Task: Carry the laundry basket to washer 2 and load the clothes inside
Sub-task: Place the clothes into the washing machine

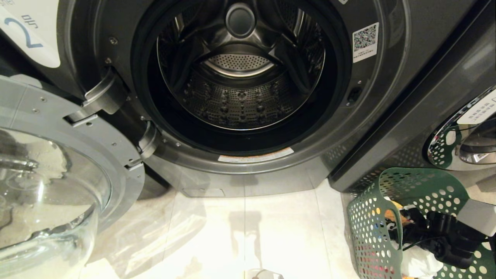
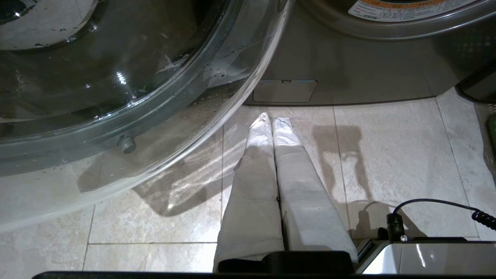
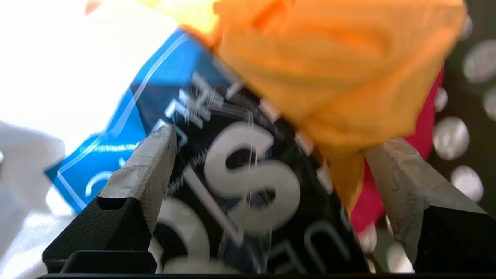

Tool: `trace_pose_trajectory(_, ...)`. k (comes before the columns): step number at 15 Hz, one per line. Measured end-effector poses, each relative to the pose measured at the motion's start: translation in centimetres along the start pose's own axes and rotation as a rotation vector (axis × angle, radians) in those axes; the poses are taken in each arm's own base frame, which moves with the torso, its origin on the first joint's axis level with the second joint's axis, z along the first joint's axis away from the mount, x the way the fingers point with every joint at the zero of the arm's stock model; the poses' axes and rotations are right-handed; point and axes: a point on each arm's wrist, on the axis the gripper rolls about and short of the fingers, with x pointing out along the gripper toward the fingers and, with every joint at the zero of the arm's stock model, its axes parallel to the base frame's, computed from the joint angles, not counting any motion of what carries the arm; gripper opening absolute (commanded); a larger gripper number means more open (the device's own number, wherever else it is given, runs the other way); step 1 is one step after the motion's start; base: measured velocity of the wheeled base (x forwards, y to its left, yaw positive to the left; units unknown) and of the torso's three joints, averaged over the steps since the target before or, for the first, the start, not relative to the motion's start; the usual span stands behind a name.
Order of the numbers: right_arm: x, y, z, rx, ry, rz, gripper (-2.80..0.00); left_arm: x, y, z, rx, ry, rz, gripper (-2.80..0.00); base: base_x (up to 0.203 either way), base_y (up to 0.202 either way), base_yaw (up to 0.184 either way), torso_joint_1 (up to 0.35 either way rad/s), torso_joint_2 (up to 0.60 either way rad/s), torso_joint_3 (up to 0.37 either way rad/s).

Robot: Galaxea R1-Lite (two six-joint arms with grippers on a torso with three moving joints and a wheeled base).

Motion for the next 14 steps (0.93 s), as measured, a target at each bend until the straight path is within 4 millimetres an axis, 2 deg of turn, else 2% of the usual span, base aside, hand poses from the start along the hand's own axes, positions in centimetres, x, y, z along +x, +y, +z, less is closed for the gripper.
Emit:
trace_pose_trajectory(2,1.4,0.4,-0.4,-0.006,-0.022,0.014,0.0,0.0,0.0,0.0,0.0,0.0,0.0,-2.8,0.0,0.0,0.0,0.0,0.0,0.0)
trace_pose_trajectory(5,2.5,1.6,-1.1,-0.001,-0.016,0.041,0.0,0.0,0.0,0.0,0.0,0.0,0.0,-2.8,0.0,0.0,0.0,0.0,0.0,0.0)
trace_pose_trajectory(6,2.8,2.1,-1.3,0.013,-0.011,0.052,-0.65,0.0,0.0,0.0,0.0,0.0,0.0,-2.8,0.0,0.0,0.0,0.0,0.0,0.0)
trace_pose_trajectory(7,3.0,2.6,-1.4,0.034,-0.005,0.06,-2.8,0.0,0.0,0.0,0.0,0.0,0.0,-2.8,0.0,0.0,0.0,0.0,0.0,0.0)
trace_pose_trajectory(10,3.4,3.5,-1.7,0.054,0.007,0.078,-2.8,0.0,0.0,0.0,0.0,0.0,0.0,-2.8,0.0,0.0,0.0,0.0,0.0,0.0)
trace_pose_trajectory(14,3.6,3.7,-1.7,0.053,0.009,0.079,-2.8,0.0,0.0,0.0,0.0,0.0,0.0,-2.8,0.0,0.0,0.0,0.0,0.0,0.0)
